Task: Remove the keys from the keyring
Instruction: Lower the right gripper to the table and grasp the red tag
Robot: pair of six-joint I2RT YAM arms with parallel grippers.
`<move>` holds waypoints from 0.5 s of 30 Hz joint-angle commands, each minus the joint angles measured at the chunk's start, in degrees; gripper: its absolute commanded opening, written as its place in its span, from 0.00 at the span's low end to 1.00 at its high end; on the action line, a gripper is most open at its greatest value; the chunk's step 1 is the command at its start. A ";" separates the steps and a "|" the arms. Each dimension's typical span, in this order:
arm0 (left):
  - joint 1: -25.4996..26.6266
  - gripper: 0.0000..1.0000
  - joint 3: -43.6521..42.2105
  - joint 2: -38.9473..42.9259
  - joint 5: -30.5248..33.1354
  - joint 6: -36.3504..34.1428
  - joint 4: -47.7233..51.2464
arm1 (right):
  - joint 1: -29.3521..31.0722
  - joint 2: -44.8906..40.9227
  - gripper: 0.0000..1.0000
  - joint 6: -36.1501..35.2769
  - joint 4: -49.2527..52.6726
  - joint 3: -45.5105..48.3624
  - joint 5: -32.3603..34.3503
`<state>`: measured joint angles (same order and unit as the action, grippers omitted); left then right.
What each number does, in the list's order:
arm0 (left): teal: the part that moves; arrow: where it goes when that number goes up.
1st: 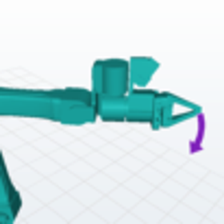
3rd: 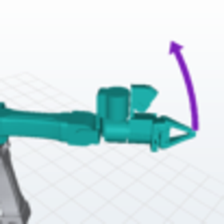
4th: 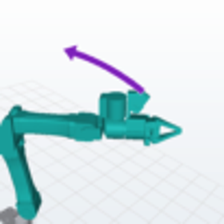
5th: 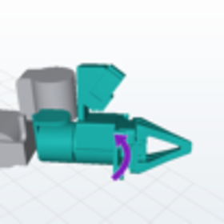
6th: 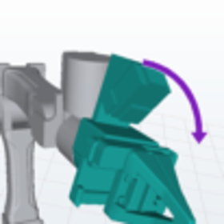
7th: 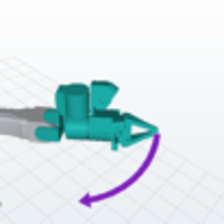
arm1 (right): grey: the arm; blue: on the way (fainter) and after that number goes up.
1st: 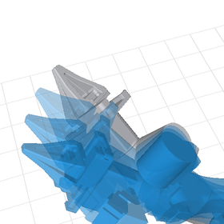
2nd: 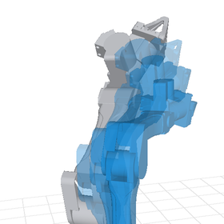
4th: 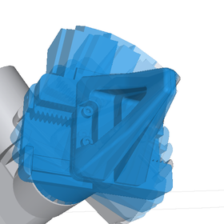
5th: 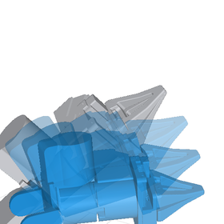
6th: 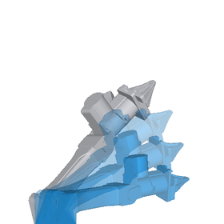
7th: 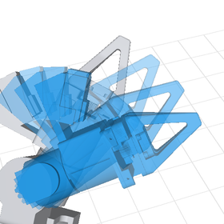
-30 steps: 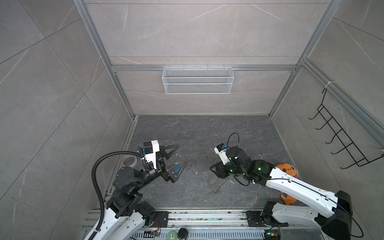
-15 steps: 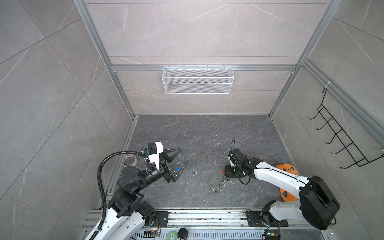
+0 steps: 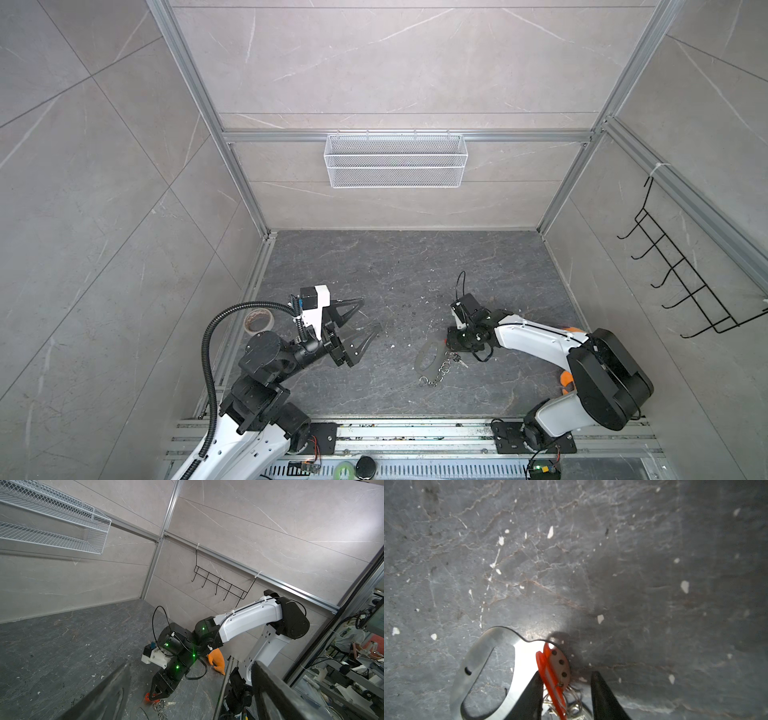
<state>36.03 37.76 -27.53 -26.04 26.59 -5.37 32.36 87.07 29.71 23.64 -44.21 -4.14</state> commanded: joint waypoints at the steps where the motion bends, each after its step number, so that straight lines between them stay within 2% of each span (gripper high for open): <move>1: 0.27 0.84 -0.04 0.55 -1.91 -0.09 -2.81 | -0.37 1.05 0.35 -1.32 0.45 -1.55 -0.49; 5: 0.24 0.77 0.12 0.20 -2.43 -0.13 -2.43 | -0.31 1.19 0.25 -1.49 0.71 -1.77 -0.74; 9: 0.21 0.73 0.20 -0.05 -2.31 -0.04 -2.31 | -0.36 0.15 0.13 -1.68 0.86 -1.83 -0.44; 15: 0.26 0.67 0.30 -0.66 -2.08 0.03 -2.01 | -0.37 -2.23 0.00 -3.17 2.08 -2.45 0.37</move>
<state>36.03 37.76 -27.81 -27.59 26.61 -5.43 32.16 87.13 27.83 23.94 -45.01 -4.47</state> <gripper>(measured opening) 0.672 0.053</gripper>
